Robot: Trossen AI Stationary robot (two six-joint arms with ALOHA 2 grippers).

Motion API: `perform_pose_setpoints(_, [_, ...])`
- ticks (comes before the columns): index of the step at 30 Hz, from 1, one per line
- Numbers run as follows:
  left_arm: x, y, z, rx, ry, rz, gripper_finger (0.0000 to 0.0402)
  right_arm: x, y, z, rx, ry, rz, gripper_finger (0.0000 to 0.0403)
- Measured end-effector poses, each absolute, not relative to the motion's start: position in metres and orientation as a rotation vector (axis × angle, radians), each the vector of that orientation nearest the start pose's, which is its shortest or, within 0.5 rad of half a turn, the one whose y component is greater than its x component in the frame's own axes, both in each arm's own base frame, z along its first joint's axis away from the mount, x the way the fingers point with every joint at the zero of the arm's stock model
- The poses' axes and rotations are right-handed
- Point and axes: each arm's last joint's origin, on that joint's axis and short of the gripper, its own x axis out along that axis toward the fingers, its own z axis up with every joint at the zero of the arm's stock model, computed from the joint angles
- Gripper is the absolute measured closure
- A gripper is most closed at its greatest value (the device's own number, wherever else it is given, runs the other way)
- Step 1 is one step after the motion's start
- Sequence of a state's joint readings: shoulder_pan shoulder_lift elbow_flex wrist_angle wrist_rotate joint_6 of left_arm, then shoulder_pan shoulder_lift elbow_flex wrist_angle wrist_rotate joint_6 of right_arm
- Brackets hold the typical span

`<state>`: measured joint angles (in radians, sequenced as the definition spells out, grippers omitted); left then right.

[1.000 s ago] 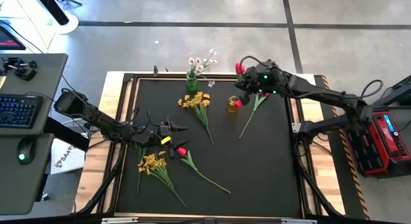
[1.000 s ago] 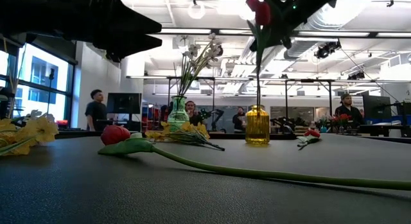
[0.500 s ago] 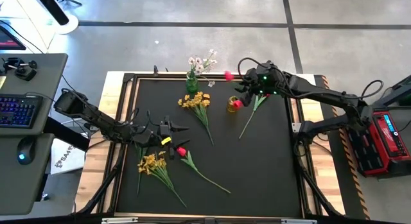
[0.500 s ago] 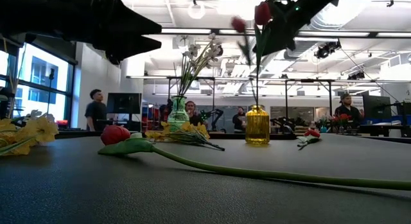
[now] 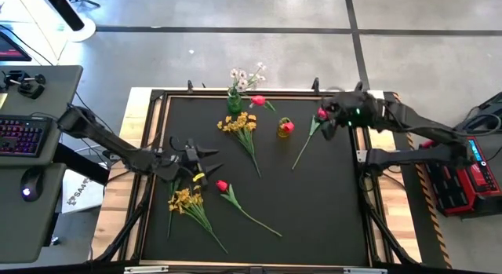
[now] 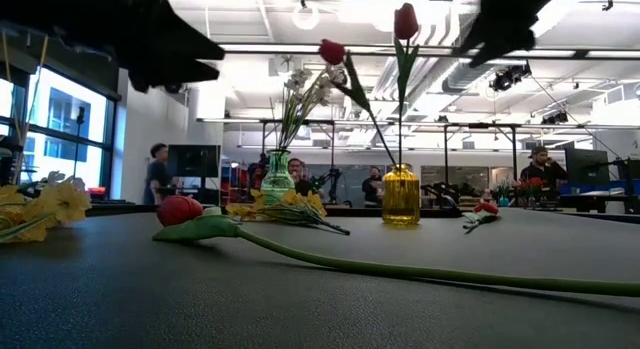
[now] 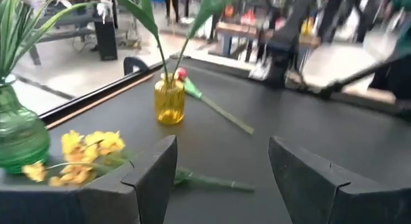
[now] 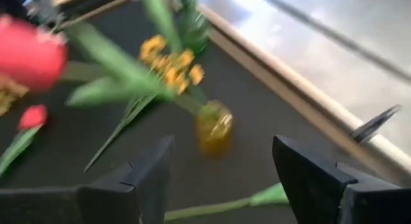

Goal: Sort flowers into vase by color
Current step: Put the white flowers into the green vase

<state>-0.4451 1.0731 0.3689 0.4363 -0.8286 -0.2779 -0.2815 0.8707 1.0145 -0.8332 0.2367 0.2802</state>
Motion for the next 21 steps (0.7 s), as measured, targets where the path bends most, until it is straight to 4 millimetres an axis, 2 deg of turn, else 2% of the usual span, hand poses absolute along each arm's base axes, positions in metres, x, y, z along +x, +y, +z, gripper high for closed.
perform_pose_setpoints(6, [0.197,-0.08,0.232,0.019,0.4,0.408,0.0175,0.147,-0.011,0.284,0.383,0.706,-0.459,0.0155])
perform_pose_setpoints(10, [0.198,-0.083,0.251,0.004,0.564,0.467,0.0182,0.152,0.016,0.248,0.366,0.732,-0.388,0.0155])
perform_pose_setpoints(14, [0.196,-0.084,0.266,-0.078,0.756,0.513,0.0188,0.158,0.041,0.229,0.332,0.726,-0.273,0.0155])
perform_pose_setpoints(17, [0.192,-0.085,0.267,-0.197,0.924,0.537,0.0191,0.165,0.058,0.219,0.292,0.678,-0.195,0.0155])
perform_pose_setpoints(21, [0.185,-0.093,0.252,-0.44,1.126,0.63,0.0191,0.173,0.076,0.204,0.221,0.615,-0.136,0.0155])
